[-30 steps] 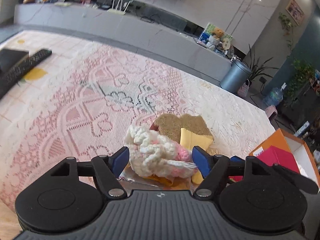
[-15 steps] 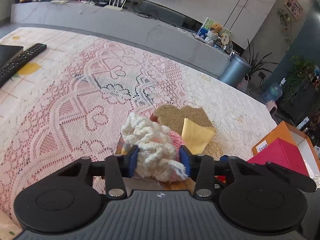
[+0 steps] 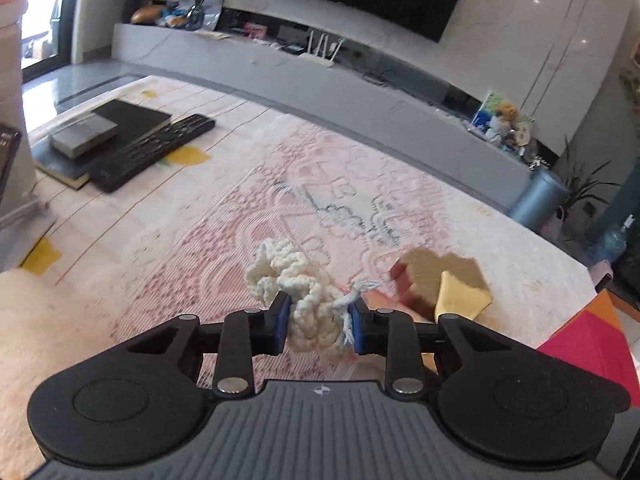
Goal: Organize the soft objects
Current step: 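Grasp the snack bag with the right gripper while the left holds the crocheted toy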
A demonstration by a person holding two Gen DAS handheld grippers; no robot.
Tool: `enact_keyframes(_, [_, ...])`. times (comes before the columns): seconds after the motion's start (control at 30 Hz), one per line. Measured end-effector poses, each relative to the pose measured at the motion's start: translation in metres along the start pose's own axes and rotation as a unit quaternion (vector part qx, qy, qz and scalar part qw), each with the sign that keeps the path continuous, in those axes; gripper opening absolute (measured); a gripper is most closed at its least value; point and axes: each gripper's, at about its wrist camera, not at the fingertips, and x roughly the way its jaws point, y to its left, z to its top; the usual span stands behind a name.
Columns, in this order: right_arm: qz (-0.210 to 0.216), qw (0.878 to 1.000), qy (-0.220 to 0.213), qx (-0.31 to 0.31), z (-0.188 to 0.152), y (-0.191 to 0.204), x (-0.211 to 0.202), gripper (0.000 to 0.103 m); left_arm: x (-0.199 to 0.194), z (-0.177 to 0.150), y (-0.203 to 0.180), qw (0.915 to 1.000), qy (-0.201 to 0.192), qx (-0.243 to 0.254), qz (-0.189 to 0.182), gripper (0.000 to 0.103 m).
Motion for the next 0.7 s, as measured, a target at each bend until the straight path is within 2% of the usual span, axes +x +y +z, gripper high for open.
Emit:
enact_keyframes(0.13, [0.002, 0.998, 0.006, -0.067, 0.006, 0.013, 0.011, 0.061, 0.004, 0.0, -0.001, 0.9999, -0.002, 0.011, 0.005, 0.034])
enact_keyframes(0.27, [0.004, 0.991, 0.017, -0.13, 0.009, 0.023, 0.024, 0.061, 0.007, -0.003, -0.001, 0.9999, -0.003, 0.014, 0.007, 0.034])
enact_keyframes(0.4, [0.006, 0.99, 0.037, -0.134, 0.005, 0.023, 0.038, 0.06, 0.007, -0.003, 0.003, 1.0, -0.001, 0.002, 0.001, 0.034])
enact_keyframes(0.47, [0.006, 0.991, 0.038, -0.126, 0.004, 0.021, 0.04, 0.058, 0.008, -0.003, 0.004, 1.0, -0.001, 0.0, 0.0, 0.034])
enact_keyframes(0.7, [0.0, 0.994, 0.047, -0.094, 0.007, 0.012, 0.043, 0.034, -0.002, -0.001, 0.009, 0.999, -0.037, -0.022, 0.013, 0.034])
